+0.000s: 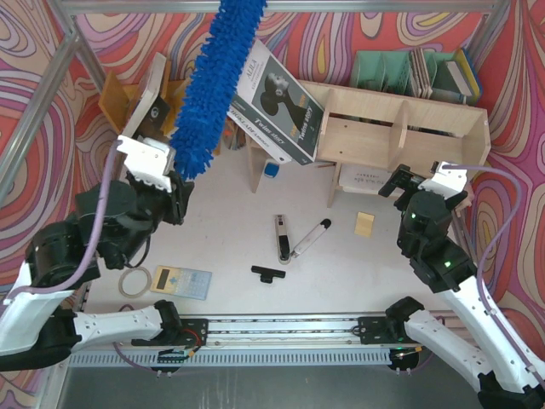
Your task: Dust the bookshelf with a duster
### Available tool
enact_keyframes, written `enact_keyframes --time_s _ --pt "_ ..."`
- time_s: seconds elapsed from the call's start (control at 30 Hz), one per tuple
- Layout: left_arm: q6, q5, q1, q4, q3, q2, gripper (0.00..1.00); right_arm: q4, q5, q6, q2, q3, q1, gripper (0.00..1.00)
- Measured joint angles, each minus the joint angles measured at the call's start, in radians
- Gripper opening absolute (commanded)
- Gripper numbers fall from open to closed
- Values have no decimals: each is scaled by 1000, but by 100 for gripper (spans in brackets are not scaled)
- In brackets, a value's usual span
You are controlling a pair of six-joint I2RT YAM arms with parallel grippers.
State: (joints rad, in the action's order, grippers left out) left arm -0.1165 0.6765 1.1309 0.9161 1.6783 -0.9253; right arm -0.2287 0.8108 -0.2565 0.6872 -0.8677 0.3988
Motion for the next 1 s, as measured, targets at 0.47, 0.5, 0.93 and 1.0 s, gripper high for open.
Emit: enact_keyframes --time_s 0.47,0.5,0.93,1.0 --pt "-31 192 -81 153 30 -23 0 23 1 24 -11 24 0 99" --pt "-38 192 -98 162 31 -23 0 23 1 24 -12 26 0 99" --pt "-100 -10 -340 184 -79 -61 0 23 0 23 -16 27 0 99" --pt "-112 -43 -375 186 -100 -61 0 23 0 22 -17 28 0 99"
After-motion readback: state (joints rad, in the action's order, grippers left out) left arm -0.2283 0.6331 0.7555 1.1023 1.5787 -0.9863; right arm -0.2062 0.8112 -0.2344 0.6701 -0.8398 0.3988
